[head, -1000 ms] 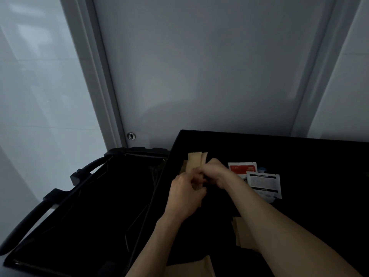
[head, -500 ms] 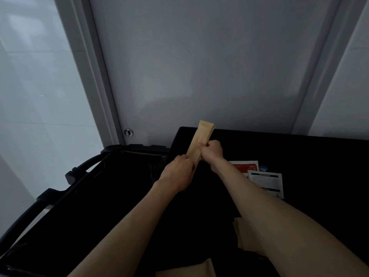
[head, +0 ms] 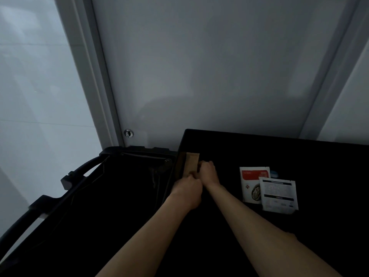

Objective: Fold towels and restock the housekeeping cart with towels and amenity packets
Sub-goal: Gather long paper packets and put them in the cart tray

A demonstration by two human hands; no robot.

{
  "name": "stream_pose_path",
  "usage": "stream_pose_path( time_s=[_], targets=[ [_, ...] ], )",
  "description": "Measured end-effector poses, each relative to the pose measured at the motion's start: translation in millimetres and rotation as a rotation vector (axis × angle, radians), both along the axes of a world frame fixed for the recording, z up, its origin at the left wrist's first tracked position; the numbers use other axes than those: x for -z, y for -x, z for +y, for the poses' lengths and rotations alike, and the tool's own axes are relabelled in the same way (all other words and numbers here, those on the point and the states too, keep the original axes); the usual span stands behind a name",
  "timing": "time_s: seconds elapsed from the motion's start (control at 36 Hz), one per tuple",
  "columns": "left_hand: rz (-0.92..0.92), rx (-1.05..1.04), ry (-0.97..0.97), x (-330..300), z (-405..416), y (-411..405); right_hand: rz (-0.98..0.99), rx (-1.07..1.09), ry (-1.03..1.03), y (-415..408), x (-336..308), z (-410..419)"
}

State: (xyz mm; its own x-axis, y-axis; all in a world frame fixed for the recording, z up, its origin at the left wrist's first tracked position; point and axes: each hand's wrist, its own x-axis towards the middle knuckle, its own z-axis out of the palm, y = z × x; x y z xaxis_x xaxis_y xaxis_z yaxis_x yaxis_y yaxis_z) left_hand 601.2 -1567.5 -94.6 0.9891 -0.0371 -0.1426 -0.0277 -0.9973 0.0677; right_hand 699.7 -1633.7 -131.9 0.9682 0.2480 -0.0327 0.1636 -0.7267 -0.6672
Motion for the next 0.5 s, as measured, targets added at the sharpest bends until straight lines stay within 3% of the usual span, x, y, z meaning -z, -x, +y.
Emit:
stream_pose_path(
  time_s=[0.33,0.5],
  targets=[
    [0.002,0.011,0.004,0.7,-0.4,0.1,0.137,-0.038,0.048,5.8,1.7,-0.9],
    [-0.047,-0.015,0.125,-4.1,0.5,4.9,0.121,-0.042,0.032,14.1,-11.4,-8.6]
  ],
)
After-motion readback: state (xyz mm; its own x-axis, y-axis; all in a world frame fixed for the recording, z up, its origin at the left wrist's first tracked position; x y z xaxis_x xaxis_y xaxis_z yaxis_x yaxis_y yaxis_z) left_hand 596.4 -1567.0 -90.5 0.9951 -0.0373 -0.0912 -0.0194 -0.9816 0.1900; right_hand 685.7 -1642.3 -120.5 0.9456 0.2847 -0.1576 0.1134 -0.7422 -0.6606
